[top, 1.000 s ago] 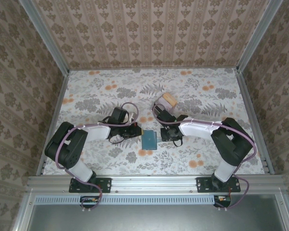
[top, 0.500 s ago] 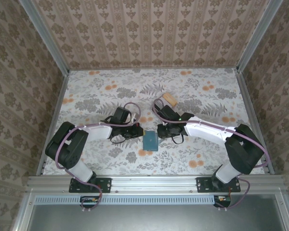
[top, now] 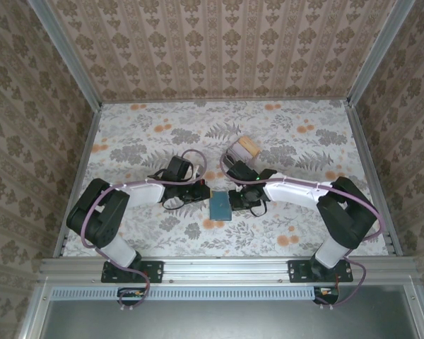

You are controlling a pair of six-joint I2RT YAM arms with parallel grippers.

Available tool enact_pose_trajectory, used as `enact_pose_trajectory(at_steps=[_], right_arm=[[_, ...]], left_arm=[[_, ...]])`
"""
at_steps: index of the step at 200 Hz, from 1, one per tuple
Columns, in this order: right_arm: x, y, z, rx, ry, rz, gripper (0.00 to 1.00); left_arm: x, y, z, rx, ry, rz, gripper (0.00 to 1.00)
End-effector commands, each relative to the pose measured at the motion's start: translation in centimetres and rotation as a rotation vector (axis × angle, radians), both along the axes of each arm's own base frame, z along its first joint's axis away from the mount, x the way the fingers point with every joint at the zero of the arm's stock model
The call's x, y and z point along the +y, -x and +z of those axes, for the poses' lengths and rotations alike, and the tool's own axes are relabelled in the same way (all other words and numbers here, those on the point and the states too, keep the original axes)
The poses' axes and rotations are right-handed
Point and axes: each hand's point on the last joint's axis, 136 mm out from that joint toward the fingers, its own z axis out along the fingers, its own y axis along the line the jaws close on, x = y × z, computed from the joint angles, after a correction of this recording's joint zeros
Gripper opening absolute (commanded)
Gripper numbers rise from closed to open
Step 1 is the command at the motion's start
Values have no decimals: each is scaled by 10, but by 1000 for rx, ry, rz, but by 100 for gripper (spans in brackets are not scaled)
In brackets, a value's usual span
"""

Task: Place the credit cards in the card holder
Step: Open the button on the card holder, then rotate the storage box at the center of the table.

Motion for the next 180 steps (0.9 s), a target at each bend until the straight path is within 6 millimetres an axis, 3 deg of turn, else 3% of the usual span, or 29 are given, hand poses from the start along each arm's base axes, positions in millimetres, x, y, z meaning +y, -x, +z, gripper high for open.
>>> enact_pose_trajectory(at_steps=[1,37,69,85,119,140,159,180], right_arm=[[-23,9,-25,66,89,-45,10],[-29,19,-48,107,108,-59,10],[-30,16,-39,68,88,-71,13],[-20,4,-18,13,42,-63,16],[-13,-33,52,-156,-22,-69,30],[-32,-63,88,-259,-24,-119,42],[-54,-97,116,-322,-52,-189,46],[-75,-129,137,-359,-38,-223,65]], left_arm=[[-2,0,0,-5,-15,-18,4],[1,4,-4,3,-19,-9,5],[4,4,-4,-9,-33,0,12],[3,0,3,-28,-26,3,19],[4,-11,27,-96,-34,24,36],[9,-18,41,-143,-47,51,41],[13,-27,55,-187,-46,80,50],[19,-38,66,-226,-52,117,56]])
